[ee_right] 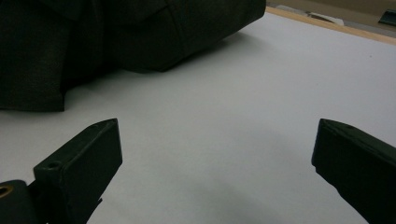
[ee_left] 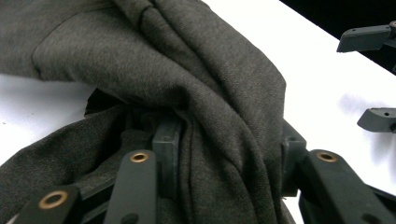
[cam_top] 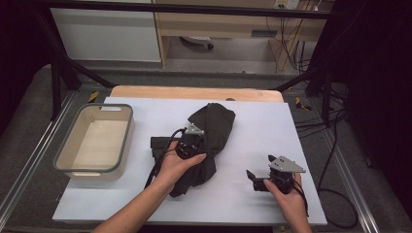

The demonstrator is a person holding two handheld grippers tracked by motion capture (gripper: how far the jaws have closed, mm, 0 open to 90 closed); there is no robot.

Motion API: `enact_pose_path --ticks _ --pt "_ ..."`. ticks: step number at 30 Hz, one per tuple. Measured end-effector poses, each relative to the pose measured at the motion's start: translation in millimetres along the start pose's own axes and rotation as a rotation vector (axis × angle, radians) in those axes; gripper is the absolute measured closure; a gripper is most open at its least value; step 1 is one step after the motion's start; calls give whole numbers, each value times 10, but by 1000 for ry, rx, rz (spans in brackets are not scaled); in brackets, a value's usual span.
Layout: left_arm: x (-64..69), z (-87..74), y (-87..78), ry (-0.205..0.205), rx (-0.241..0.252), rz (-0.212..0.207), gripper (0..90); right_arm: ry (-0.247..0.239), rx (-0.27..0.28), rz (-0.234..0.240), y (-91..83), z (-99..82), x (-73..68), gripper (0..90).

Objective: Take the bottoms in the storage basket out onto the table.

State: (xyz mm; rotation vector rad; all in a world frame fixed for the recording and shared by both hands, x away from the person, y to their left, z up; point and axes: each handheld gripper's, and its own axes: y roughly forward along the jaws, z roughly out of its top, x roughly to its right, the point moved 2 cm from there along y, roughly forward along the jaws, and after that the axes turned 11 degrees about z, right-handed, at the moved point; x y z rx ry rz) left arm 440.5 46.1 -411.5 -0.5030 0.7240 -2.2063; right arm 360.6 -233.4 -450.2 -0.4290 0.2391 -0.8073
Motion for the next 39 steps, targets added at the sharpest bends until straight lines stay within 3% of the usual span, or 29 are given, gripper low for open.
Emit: enact_pose_path --ticks 6,9,16,28,35,39 --pt "-83 17 2 -82 12 -13 375 -3 -6 2 5 -5 -8 24" --pt "-125 28 -10 -102 20 -11 344 -2 -4 1 1 -5 -2 24" --pt "-147 27 3 -108 24 -9 324 -7 -5 3 7 -3 -12 24" --pt "-117 10 25 -82 13 -19 319 -8 -9 4 14 -3 -22 24" --pt "-83 -15 22 -33 13 8 457 -5 -7 3 4 -2 -17 24" --pt "-92 -21 23 -27 14 12 561 -5 -6 3 4 -3 -15 24"
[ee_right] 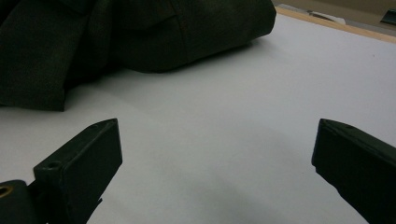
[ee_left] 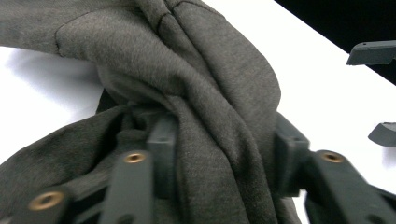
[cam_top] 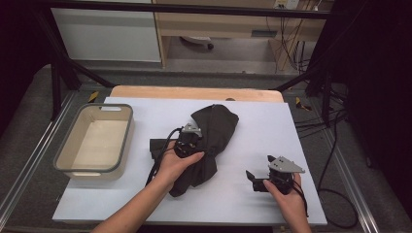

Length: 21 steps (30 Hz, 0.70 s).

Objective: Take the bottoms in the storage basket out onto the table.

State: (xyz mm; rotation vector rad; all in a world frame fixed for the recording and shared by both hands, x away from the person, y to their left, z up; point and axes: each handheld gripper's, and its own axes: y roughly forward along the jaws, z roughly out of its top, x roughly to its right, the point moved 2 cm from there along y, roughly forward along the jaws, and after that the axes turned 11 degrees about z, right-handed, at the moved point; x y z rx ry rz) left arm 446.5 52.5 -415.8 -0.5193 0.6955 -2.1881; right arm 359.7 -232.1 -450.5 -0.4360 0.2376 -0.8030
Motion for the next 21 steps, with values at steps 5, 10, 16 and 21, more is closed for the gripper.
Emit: enact_pose_path --ticks 5,10,16,21 --pt "0 2 -6 3 -6 3 634 2 -5 1 6 -3 -1 24" --pt "35 22 -55 13 -12 -20 661 0 -2 1 2 -1 1 24" --pt "154 24 -75 47 -23 -54 651 2 -2 -1 1 0 3 24" --pt "111 65 -80 17 8 -29 511 0 -3 -3 -8 -3 4 24"
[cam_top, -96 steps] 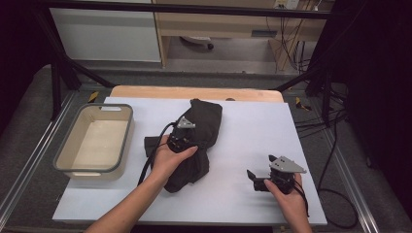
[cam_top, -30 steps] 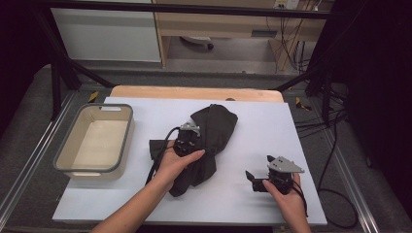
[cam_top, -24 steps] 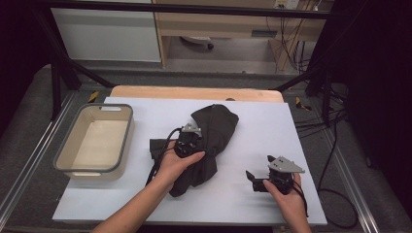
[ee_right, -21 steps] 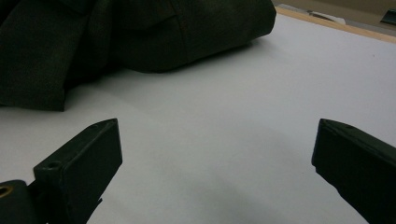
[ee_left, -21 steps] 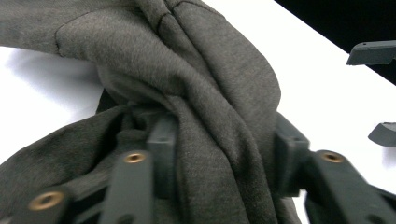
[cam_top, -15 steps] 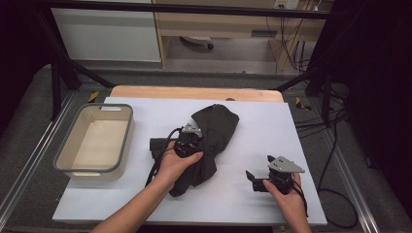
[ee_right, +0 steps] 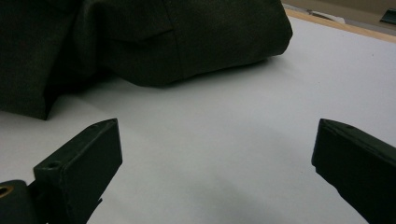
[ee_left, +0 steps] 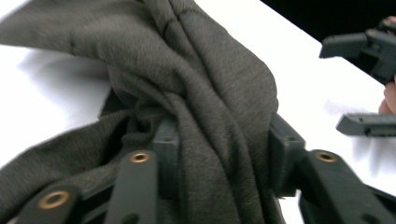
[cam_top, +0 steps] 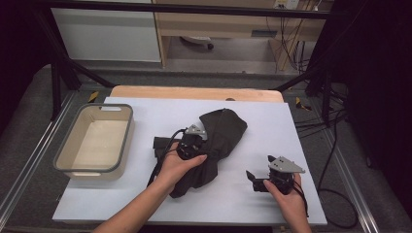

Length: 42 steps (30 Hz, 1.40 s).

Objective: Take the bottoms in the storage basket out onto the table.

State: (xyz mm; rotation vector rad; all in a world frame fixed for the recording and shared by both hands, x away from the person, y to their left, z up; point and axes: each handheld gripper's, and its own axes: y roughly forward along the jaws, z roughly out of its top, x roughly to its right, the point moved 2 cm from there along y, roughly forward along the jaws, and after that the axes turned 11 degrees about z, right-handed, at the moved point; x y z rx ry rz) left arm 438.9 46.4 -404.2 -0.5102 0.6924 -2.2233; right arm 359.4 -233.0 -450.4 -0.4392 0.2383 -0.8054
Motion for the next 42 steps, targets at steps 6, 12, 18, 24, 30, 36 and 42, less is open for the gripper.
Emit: enact_pose_path --ticks 6,12,18,24,30,36,42 --pt "-154 137 -140 -54 129 72 300 2 2 -2 -3 -1 8 24" --pt "-209 327 -262 -67 180 78 200 -1 1 0 -2 -1 -5 24" --pt "-192 438 -291 -52 181 90 117 -1 0 4 4 2 -10 20" --pt "-174 528 -326 -47 200 81 90 3 3 4 1 -1 0 16" --pt "-205 596 -382 -50 221 76 92 2 -7 1 6 -7 0 17" --pt "-266 642 -447 -49 234 88 99 0 -5 0 7 -8 0 19" --pt "-285 656 -480 -35 225 93 104 9 1 8 5 -2 -3 17"
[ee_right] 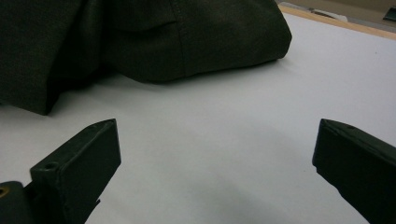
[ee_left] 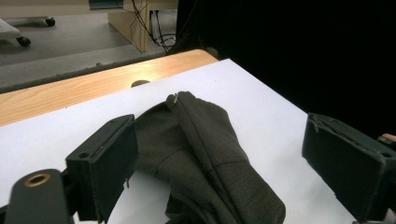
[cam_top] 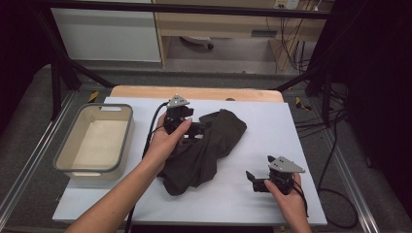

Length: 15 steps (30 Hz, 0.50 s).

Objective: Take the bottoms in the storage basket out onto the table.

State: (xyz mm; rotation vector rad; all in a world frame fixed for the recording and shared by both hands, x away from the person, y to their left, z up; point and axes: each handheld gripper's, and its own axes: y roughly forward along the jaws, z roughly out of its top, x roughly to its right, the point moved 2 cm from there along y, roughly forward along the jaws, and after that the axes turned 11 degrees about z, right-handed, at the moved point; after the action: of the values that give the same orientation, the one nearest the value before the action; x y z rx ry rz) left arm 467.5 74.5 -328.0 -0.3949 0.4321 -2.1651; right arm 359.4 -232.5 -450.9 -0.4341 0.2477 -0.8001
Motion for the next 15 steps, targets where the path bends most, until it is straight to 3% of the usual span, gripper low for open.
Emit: enact_pose_path --ticks 15 --pt "-131 198 -217 5 29 11 60 2 7 -20 -24 1 16 17"
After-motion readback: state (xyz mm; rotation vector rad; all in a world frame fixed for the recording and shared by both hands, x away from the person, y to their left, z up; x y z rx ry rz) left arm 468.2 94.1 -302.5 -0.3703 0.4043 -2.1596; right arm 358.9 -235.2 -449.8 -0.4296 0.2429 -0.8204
